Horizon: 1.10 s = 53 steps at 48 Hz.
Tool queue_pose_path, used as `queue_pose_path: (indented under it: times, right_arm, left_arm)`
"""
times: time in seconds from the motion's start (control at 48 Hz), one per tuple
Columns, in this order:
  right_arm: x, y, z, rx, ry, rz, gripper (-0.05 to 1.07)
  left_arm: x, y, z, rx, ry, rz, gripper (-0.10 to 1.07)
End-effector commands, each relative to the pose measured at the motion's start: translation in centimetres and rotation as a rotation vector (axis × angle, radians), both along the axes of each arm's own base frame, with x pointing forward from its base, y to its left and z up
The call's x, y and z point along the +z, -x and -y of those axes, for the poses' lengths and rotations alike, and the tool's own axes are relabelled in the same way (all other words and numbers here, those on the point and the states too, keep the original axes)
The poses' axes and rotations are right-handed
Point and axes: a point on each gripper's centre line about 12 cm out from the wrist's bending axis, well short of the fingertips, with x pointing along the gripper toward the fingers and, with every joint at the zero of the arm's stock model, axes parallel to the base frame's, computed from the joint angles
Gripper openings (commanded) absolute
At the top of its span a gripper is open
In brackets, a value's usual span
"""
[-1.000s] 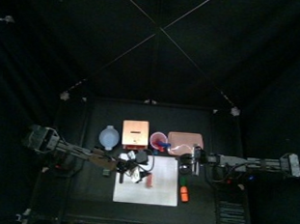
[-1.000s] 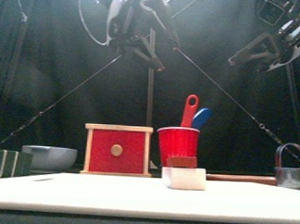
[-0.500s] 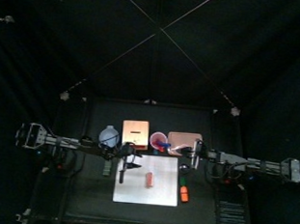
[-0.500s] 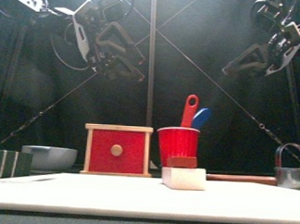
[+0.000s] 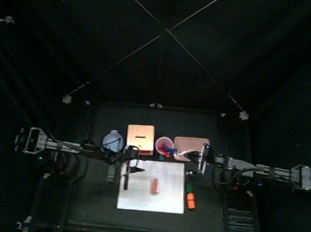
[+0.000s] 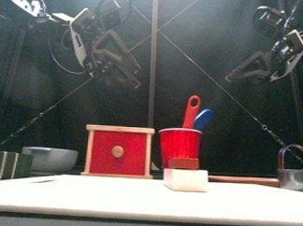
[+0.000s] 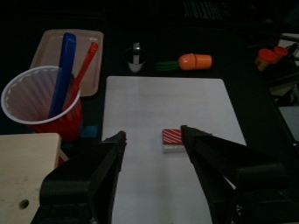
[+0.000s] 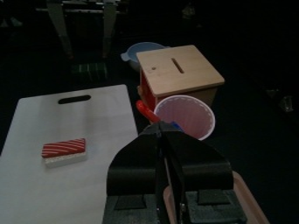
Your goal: Grab assembled salmon sushi
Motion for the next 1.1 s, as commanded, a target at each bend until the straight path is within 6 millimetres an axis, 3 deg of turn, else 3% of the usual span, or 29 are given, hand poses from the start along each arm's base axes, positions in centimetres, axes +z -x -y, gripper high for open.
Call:
queue_pose_path:
  times: [0.0, 0.229, 0.292, 0.417, 0.562, 0.75, 0.917, 1.083]
  right_arm:
    - [0.5, -0.2, 0.1, 0.000, 0.015, 0.014, 0.01]
    - [0.6, -0.3, 0.1, 0.011, 0.044, 0.010, 0.01]
    - [0.6, -0.3, 0.1, 0.014, 0.052, 0.008, 0.01]
    - [0.7, -0.3, 0.1, 0.018, 0.066, 0.008, 0.01]
    - [0.8, -0.3, 0.0, 0.023, 0.076, 0.007, 0.01]
    - [0.6, -0.3, 0.0, 0.026, 0.078, -0.005, 0.01]
    - [0.5, -0.3, 0.0, 0.024, 0.076, -0.012, 0.01]
    - [0.3, -0.2, 0.1, 0.022, 0.075, -0.018, 0.01]
  left_arm:
    - [1.4, -0.9, -0.2, 0.010, 0.010, 0.038, 0.89]
    - [3.2, -3.5, -1.6, 0.191, 0.090, -0.001, 0.89]
    - [3.3, -4.4, -2.5, 0.294, 0.104, -0.070, 0.89]
    - [2.9, -6.1, -2.4, 0.452, 0.088, -0.251, 0.88]
    - [1.9, -8.5, -1.0, 0.592, 0.073, -0.459, 0.89]
    - [0.4, -11.8, 1.9, 0.633, 0.281, -0.553, 0.89]
    - [0.0, -12.8, 3.7, 0.700, 0.457, -0.566, 0.89]
    - [-2.7, -13.0, 4.9, 0.906, 0.579, -0.557, 0.89]
